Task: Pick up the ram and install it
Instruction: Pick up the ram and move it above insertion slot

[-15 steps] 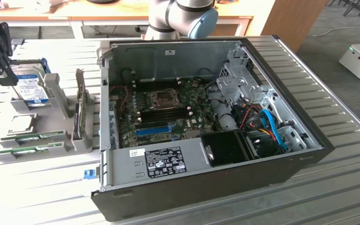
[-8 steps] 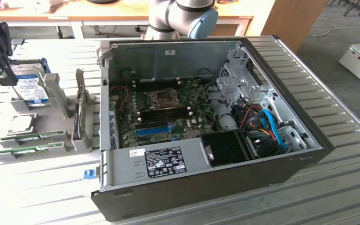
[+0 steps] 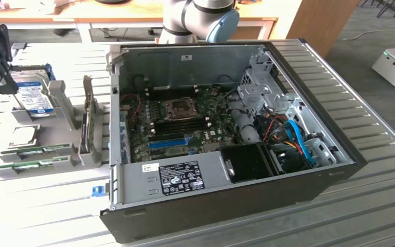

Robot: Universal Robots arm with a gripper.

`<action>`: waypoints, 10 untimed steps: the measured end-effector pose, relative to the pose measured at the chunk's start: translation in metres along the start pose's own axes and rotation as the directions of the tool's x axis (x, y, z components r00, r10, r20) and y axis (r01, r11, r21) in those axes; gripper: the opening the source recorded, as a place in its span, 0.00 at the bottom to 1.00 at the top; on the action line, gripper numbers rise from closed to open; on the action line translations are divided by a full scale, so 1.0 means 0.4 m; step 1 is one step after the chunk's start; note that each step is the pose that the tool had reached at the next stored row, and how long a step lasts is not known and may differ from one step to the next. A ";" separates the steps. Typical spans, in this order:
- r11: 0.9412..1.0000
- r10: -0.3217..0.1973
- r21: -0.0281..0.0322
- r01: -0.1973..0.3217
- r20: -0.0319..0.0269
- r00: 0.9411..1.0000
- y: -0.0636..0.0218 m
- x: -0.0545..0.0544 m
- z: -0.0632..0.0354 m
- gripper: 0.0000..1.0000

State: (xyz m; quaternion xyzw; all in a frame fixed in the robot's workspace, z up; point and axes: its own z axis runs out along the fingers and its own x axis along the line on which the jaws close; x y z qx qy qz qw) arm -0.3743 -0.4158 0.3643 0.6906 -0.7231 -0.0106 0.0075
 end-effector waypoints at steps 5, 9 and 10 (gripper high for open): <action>1.000 0.000 0.000 0.000 0.000 1.000 0.000 0.000 0.000 0.11; 1.000 0.000 0.000 0.000 0.000 1.000 0.000 0.000 0.000 0.11; 1.000 0.000 0.000 0.000 0.000 1.000 0.000 0.000 0.000 0.11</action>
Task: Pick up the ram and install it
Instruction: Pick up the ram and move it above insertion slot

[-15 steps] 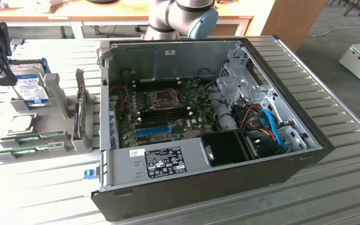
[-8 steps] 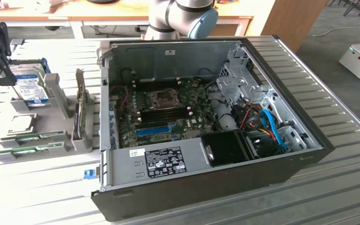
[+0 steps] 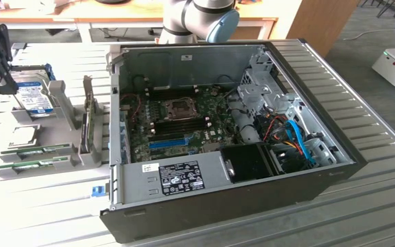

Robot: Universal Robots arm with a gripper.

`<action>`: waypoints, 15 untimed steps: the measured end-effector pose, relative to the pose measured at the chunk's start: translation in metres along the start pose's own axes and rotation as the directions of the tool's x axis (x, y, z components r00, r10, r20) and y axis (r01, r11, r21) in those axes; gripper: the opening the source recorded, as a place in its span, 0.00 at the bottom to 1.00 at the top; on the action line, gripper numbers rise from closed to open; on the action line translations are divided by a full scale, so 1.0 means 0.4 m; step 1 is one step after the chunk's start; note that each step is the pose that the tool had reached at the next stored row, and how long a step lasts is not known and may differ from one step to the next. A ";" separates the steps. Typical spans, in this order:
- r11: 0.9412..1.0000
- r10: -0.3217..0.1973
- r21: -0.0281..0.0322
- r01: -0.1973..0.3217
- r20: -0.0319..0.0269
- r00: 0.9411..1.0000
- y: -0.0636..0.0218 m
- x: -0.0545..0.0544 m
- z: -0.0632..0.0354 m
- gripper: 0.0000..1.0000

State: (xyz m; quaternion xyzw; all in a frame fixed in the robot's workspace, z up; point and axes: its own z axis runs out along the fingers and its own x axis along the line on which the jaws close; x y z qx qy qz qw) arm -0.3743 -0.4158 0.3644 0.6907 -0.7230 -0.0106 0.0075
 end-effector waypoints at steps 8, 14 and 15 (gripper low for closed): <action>1.000 0.000 0.000 0.000 0.000 1.000 0.000 0.000 0.000 0.29; 1.000 0.000 0.000 0.000 0.000 1.000 0.000 0.000 0.007 0.29; 1.000 0.000 0.000 0.000 0.000 1.000 0.000 0.000 0.009 0.29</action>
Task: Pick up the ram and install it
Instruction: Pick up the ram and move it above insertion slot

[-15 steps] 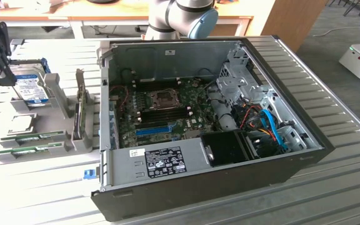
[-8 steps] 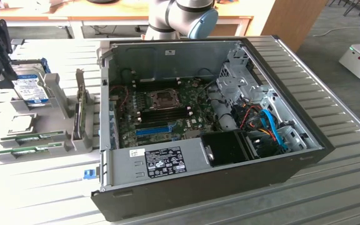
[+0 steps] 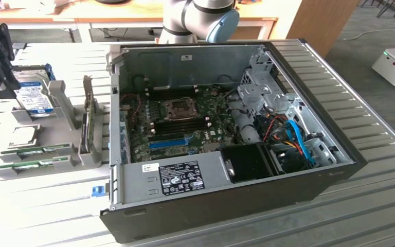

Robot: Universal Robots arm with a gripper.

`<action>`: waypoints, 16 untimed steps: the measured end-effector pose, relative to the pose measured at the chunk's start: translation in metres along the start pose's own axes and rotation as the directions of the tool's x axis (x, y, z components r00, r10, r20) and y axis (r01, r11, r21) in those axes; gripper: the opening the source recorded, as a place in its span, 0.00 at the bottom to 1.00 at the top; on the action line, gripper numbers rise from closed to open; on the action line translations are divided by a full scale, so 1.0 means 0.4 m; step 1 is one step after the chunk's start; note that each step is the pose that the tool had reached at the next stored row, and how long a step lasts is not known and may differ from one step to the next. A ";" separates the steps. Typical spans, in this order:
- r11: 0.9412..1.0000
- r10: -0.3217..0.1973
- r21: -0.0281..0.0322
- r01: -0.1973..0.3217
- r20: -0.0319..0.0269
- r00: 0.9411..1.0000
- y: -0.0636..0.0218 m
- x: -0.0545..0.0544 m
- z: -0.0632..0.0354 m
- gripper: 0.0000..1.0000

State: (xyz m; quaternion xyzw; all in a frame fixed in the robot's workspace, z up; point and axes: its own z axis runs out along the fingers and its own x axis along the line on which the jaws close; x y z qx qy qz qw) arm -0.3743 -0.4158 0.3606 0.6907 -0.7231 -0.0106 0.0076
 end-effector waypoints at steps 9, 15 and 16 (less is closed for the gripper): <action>1.000 0.000 0.000 0.000 0.000 1.000 -0.001 0.000 0.040 0.29; 1.000 0.000 0.000 0.000 0.000 1.000 -0.003 0.000 0.112 0.29; 1.000 0.000 0.000 0.000 0.000 1.000 -0.003 0.000 0.117 0.29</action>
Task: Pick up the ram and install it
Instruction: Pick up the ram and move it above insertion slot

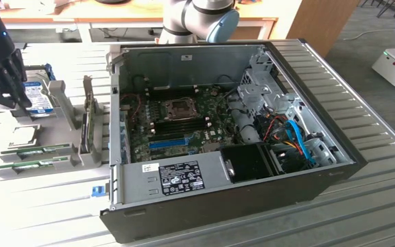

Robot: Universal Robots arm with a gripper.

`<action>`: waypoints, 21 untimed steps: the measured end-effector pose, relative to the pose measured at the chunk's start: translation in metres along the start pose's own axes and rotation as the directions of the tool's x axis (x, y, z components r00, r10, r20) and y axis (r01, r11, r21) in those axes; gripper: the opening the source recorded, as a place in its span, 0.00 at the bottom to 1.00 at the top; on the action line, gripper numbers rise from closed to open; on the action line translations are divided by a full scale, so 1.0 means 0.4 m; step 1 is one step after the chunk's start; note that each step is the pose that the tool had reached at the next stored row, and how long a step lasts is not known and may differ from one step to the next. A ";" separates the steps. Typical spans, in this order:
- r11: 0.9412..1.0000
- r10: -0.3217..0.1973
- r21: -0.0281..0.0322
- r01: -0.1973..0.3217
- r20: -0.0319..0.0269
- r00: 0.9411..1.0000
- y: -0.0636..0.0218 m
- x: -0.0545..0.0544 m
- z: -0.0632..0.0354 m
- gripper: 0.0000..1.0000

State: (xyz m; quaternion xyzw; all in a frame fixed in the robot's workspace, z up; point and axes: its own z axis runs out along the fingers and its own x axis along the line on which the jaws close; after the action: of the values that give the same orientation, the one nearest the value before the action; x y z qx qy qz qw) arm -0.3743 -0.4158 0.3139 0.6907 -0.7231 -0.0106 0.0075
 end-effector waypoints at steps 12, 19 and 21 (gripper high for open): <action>1.000 0.000 0.000 0.000 0.000 1.000 -0.001 0.000 0.053 0.29; 1.000 0.000 0.000 0.000 0.000 1.000 -0.002 0.000 0.084 0.29; 1.000 0.000 0.000 0.000 0.000 1.000 -0.002 0.000 0.093 0.29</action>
State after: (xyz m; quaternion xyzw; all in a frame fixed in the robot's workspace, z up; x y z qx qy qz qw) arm -0.3743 -0.4158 0.2769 0.6907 -0.7230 -0.0106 0.0075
